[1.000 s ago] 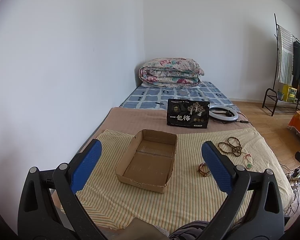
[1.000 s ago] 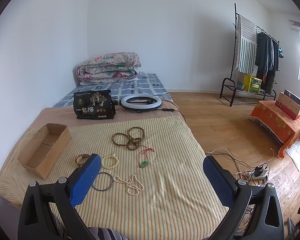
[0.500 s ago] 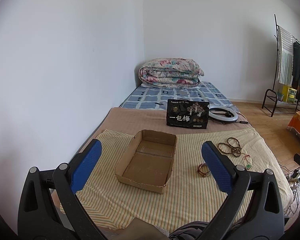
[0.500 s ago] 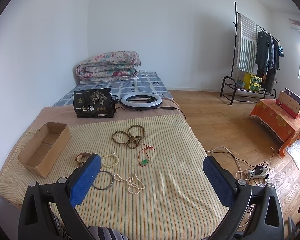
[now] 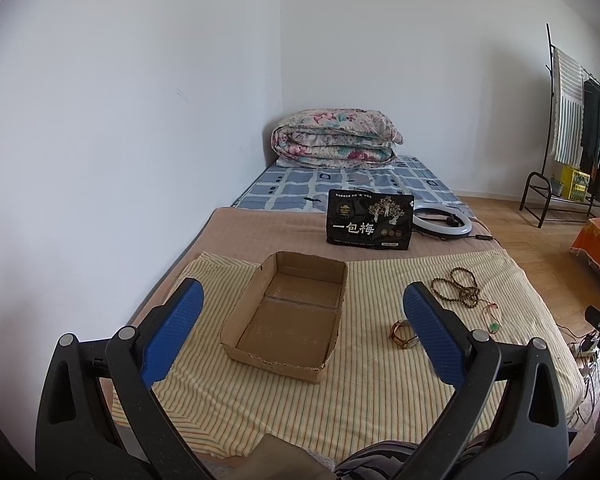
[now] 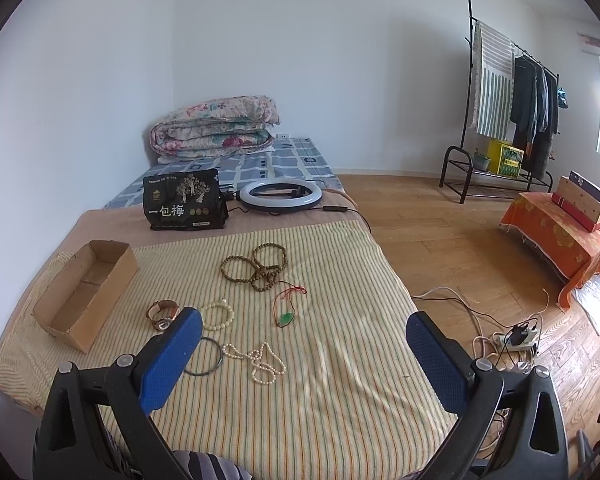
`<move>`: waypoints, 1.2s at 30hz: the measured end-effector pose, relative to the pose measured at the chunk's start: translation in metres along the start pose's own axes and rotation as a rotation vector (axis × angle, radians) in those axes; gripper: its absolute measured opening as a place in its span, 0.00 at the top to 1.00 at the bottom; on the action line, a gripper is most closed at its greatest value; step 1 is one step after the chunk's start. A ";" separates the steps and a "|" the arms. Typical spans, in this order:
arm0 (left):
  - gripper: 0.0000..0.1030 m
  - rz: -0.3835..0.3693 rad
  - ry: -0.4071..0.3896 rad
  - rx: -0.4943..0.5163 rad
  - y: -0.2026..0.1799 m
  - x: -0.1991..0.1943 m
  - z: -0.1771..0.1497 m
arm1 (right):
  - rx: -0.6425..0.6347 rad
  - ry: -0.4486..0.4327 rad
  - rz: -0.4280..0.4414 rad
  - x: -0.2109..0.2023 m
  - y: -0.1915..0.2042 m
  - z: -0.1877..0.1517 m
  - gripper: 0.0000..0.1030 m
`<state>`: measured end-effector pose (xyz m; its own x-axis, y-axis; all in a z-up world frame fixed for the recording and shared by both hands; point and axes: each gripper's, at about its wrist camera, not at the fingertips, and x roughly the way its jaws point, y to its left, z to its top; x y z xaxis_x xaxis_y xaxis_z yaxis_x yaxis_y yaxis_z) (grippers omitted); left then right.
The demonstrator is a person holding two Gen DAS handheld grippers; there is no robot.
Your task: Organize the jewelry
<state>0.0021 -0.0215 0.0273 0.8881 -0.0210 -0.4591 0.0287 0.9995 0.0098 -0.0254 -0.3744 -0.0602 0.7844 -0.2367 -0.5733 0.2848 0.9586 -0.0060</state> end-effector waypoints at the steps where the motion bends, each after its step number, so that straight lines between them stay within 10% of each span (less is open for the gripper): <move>1: 0.01 -0.002 0.005 0.002 0.001 0.005 -0.006 | 0.003 0.004 0.000 0.002 -0.001 -0.001 0.00; 14: 0.01 -0.064 0.094 0.104 -0.028 0.071 -0.038 | 0.015 0.087 0.006 0.051 -0.025 -0.017 0.00; 28: 0.02 -0.319 0.260 0.184 -0.086 0.160 -0.058 | -0.101 0.291 0.137 0.146 -0.009 -0.054 0.03; 36: 0.27 -0.372 0.401 0.253 -0.117 0.222 -0.086 | -0.171 0.356 0.169 0.185 0.004 -0.069 0.03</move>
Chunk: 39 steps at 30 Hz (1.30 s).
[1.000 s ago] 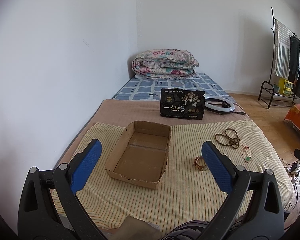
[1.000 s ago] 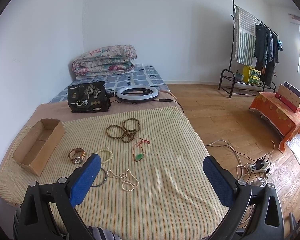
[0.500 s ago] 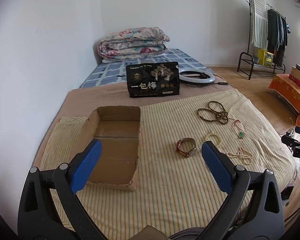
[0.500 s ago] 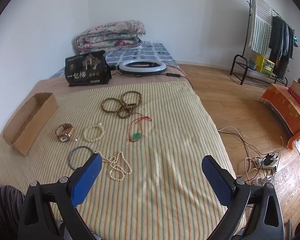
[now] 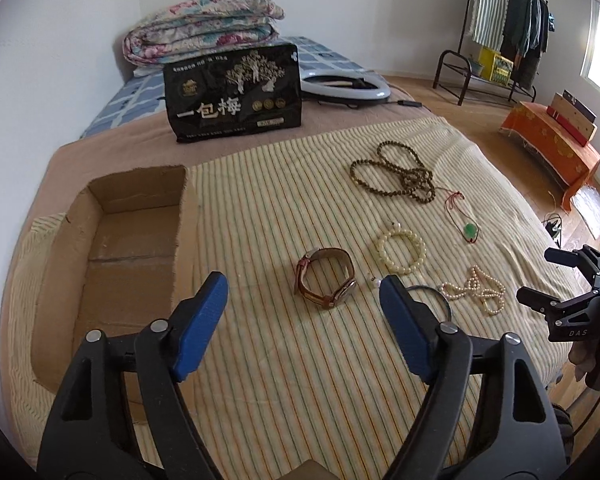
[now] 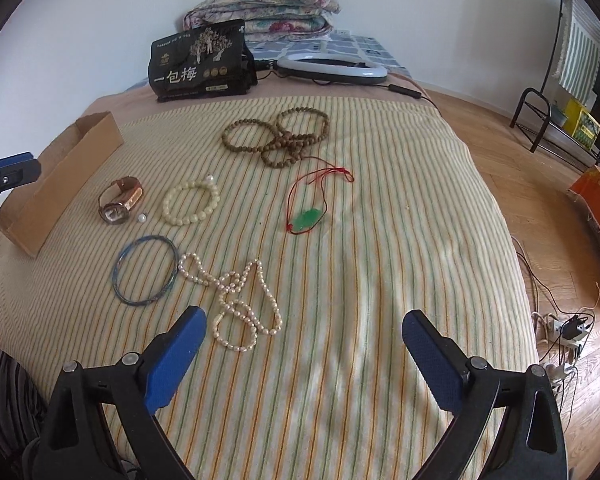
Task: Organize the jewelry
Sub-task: 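Grasp the brown leather watch with the left tool while the right tool grasps the white pearl necklace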
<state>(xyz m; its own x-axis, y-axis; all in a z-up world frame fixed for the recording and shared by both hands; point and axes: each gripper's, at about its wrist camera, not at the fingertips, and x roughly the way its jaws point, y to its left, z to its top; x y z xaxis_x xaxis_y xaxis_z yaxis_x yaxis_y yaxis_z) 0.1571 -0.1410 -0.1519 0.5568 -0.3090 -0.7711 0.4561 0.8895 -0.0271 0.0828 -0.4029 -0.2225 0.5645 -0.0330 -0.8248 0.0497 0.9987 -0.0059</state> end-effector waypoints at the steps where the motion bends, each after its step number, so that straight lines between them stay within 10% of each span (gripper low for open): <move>1: 0.35 -0.010 0.019 0.011 -0.003 0.009 -0.001 | -0.006 0.006 0.005 0.004 0.002 -0.001 0.04; 9: 0.60 -0.038 0.100 0.127 -0.030 0.058 -0.005 | -0.057 0.044 0.050 0.030 0.016 -0.003 0.13; 21: 0.72 -0.051 0.171 0.150 -0.033 0.096 -0.009 | -0.091 0.065 0.027 0.056 0.025 -0.002 0.18; 34: 0.88 -0.056 0.183 0.165 -0.038 0.110 -0.017 | -0.075 0.056 0.049 0.046 0.017 -0.001 0.94; 39: 0.91 -0.059 0.172 0.145 -0.036 0.103 -0.015 | -0.063 0.049 0.066 0.039 0.016 0.000 0.95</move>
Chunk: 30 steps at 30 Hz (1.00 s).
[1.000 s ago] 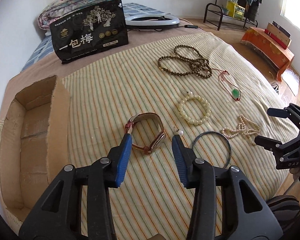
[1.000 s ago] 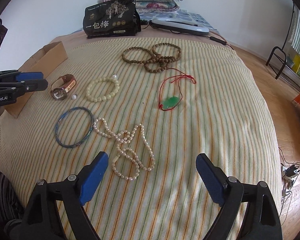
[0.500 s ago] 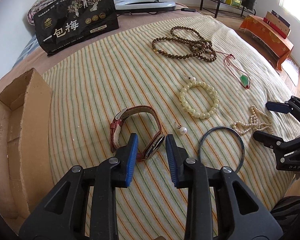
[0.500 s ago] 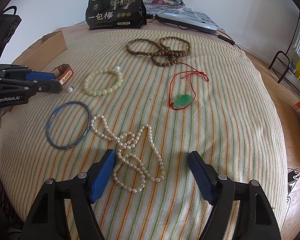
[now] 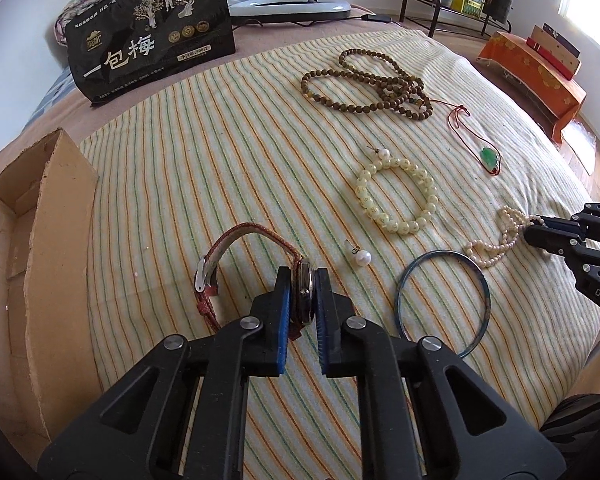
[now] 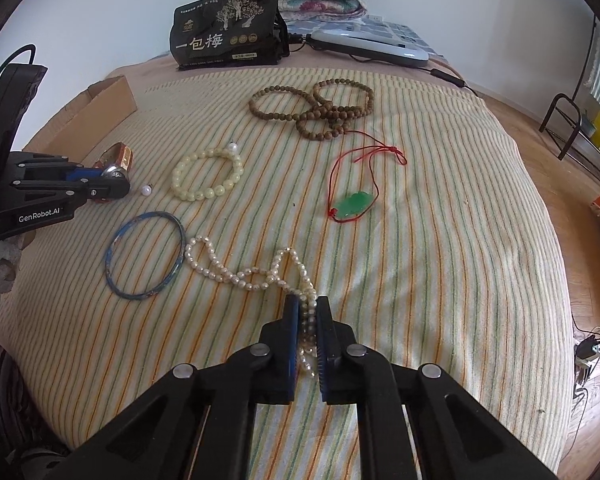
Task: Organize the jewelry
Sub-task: 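Grasp the brown leather watch with the left tool while the right tool grasps the white pearl necklace, then carry the watch with the left tool while the right tool carries the necklace to the cardboard box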
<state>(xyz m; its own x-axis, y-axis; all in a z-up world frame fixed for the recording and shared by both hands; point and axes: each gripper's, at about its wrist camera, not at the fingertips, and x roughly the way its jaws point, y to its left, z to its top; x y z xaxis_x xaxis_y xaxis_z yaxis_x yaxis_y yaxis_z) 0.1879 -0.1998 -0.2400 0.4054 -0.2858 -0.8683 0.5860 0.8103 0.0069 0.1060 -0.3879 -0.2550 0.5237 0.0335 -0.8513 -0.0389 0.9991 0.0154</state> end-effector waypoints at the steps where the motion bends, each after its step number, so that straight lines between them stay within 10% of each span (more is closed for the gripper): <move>1: 0.91 -0.004 -0.003 -0.003 0.000 -0.002 0.000 | 0.005 -0.006 0.005 -0.003 0.000 0.000 0.95; 30: 0.91 0.000 -0.230 -0.127 0.048 -0.137 -0.020 | -0.061 -0.296 0.062 -0.134 0.059 0.060 0.95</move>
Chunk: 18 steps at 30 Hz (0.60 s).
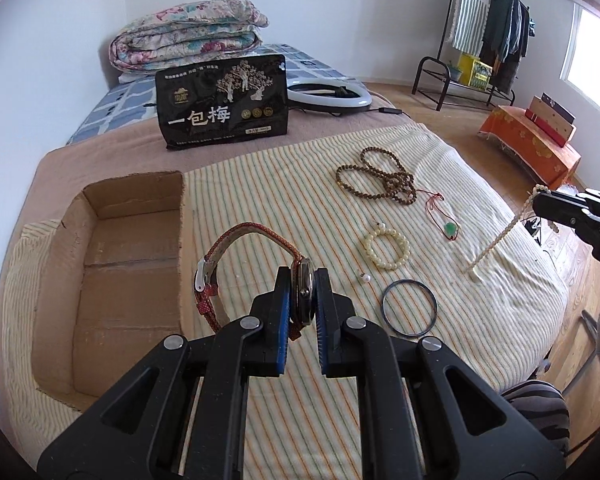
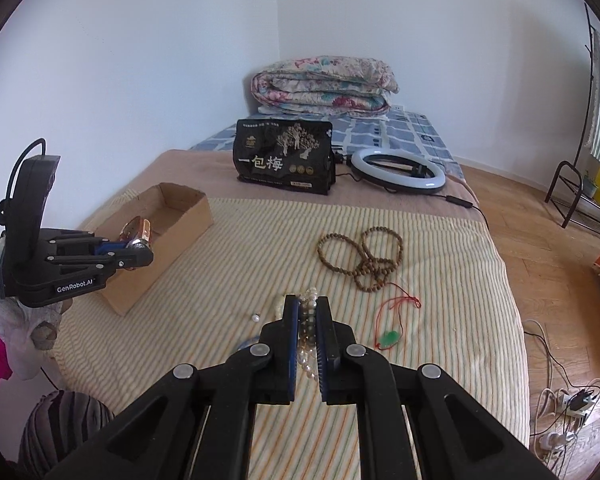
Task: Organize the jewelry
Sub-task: 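Carry the watch with the left tool while the right tool carries the necklace to the cardboard box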
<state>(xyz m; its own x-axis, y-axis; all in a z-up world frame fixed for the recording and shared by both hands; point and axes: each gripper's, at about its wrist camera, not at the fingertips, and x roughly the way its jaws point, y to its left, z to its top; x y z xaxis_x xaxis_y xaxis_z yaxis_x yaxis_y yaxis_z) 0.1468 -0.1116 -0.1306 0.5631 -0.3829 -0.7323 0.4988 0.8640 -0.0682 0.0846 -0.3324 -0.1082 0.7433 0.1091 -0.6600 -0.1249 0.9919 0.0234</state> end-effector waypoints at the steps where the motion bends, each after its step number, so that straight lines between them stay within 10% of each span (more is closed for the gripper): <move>1: 0.91 0.006 -0.008 -0.003 0.004 -0.005 -0.001 | -0.007 -0.010 0.004 -0.002 0.004 0.004 0.95; 18: 0.91 0.146 -0.041 -0.129 0.104 -0.053 -0.026 | -0.075 -0.091 0.150 0.020 0.092 0.065 0.95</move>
<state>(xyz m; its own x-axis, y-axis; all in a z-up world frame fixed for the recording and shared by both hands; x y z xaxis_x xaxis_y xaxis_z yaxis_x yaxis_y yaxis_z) 0.1516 0.0071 -0.1165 0.6510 -0.2612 -0.7128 0.3226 0.9451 -0.0516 0.1307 -0.2351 -0.0707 0.7685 0.2638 -0.5830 -0.2843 0.9570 0.0582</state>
